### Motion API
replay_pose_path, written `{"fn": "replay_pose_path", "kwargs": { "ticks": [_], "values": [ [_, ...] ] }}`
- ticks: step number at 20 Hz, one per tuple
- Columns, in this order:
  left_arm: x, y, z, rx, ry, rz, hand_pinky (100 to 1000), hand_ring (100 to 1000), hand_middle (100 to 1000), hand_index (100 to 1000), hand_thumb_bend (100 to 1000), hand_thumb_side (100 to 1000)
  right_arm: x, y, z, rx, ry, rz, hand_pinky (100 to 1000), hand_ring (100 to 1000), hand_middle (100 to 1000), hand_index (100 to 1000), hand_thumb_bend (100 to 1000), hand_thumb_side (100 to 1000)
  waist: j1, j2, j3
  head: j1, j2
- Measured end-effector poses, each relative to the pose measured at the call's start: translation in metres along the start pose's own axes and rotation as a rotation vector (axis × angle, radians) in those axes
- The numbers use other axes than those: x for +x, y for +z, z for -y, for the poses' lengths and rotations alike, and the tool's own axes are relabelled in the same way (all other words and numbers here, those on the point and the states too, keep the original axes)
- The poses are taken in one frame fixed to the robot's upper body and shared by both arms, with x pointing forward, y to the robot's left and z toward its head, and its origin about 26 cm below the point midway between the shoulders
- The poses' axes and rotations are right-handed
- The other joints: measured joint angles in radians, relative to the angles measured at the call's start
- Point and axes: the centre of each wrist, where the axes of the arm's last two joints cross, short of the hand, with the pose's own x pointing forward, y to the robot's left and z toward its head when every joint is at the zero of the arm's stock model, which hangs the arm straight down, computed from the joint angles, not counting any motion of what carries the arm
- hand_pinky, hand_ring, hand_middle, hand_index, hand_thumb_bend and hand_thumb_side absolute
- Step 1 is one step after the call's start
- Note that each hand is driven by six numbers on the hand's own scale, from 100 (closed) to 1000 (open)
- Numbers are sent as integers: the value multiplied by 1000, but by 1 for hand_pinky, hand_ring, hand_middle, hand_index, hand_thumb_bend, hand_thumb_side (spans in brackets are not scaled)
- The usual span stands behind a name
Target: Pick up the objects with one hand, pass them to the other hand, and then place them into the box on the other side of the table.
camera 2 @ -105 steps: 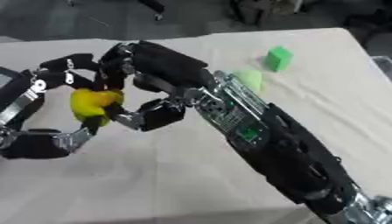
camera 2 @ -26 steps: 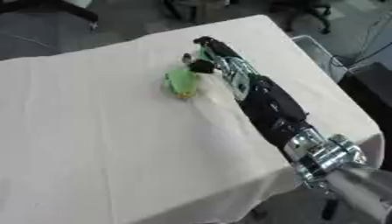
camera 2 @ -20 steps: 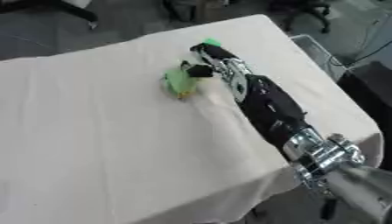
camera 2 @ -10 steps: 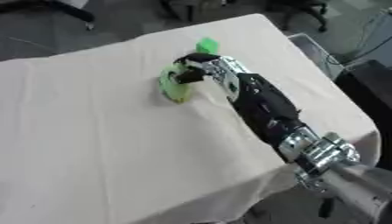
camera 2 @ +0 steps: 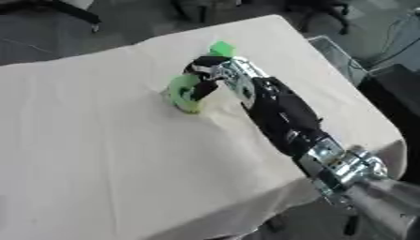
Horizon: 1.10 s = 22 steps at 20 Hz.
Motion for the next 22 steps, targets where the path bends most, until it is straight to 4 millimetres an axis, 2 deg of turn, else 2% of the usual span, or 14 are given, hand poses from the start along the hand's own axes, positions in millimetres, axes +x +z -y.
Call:
{"fn": "replay_pose_path", "kwargs": {
  "ticks": [2,5,10,14,18,22],
  "values": [
    [0,0,0,-1,2,-1,711,935,749,690,233,713,16,2,10,-100,21,73,627,571,352,399,100,100,0,0,-1,24,0],
    [0,0,2,-11,7,-3,711,936,748,689,231,712,51,7,28,-228,67,226,628,563,350,371,100,100,0,0,-3,87,0],
    [1,-2,6,-70,5,-2,711,942,750,691,231,712,112,25,50,-366,127,494,645,559,347,378,224,100,0,0,-5,199,0],
    [5,-5,12,-149,2,17,712,945,753,695,235,711,153,39,57,-428,150,673,648,558,346,380,247,100,0,0,-5,265,0],
    [11,-9,21,-251,-1,50,717,974,781,729,287,689,184,45,57,-461,145,816,645,562,347,388,237,100,0,4,0,318,0],
    [18,-11,32,-368,-9,97,726,989,796,748,309,679,206,48,57,-475,118,927,644,562,347,388,235,100,0,6,1,350,0]
  ]
}}
